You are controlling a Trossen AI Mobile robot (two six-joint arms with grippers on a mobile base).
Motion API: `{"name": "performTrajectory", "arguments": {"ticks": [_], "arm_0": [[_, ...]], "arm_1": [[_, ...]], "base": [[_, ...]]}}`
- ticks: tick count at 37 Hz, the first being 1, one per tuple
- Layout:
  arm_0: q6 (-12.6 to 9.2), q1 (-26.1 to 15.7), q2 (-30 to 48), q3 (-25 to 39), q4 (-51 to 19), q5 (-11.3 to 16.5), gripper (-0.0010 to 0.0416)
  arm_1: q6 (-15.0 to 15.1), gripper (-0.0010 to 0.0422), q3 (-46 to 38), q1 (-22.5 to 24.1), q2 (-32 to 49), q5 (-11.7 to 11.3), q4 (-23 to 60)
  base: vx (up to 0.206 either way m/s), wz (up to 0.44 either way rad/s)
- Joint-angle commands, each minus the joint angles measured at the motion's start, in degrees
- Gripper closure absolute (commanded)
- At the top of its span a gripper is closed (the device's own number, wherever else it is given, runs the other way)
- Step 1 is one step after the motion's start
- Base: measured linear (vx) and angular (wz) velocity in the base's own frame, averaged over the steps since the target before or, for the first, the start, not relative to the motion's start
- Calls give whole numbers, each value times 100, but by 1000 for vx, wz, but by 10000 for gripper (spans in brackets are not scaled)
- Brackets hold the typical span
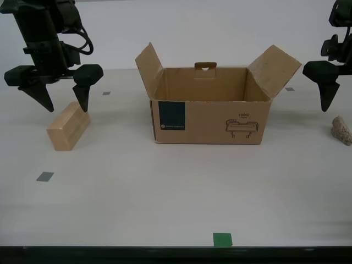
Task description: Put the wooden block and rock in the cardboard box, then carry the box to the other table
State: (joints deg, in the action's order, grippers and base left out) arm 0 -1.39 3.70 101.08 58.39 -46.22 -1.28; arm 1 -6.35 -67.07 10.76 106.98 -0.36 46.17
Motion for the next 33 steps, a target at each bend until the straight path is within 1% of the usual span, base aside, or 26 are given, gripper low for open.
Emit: {"name": "performTrajectory", "arguments": {"ticks": [1,6,10,14,17,19,29,33], "arm_0": [[-140,4,2,-28,42,17,17],[-188,7,2,-90,229,17,16],[-247,7,90,-140,234,17,16],[-229,17,339,-201,256,17,17],[-155,17,549,-212,286,17,16],[-155,15,638,-212,367,17,16],[-149,17,739,-205,844,9,17],[-140,61,739,-205,960,-122,17]], "arm_1": [[2,30,0,2,0,-11,9],[0,30,0,0,0,-11,-9],[4,30,0,0,0,-11,-24],[9,30,0,0,0,-11,-39],[9,30,0,0,0,-11,-35],[9,30,0,2,0,-11,-22],[17,30,0,2,0,-11,-15],[15,30,0,2,0,-11,-13]], "base": [[0,0],[0,0],[0,0],[0,0],[0,0],[0,0],[0,0],[0,0]]}}
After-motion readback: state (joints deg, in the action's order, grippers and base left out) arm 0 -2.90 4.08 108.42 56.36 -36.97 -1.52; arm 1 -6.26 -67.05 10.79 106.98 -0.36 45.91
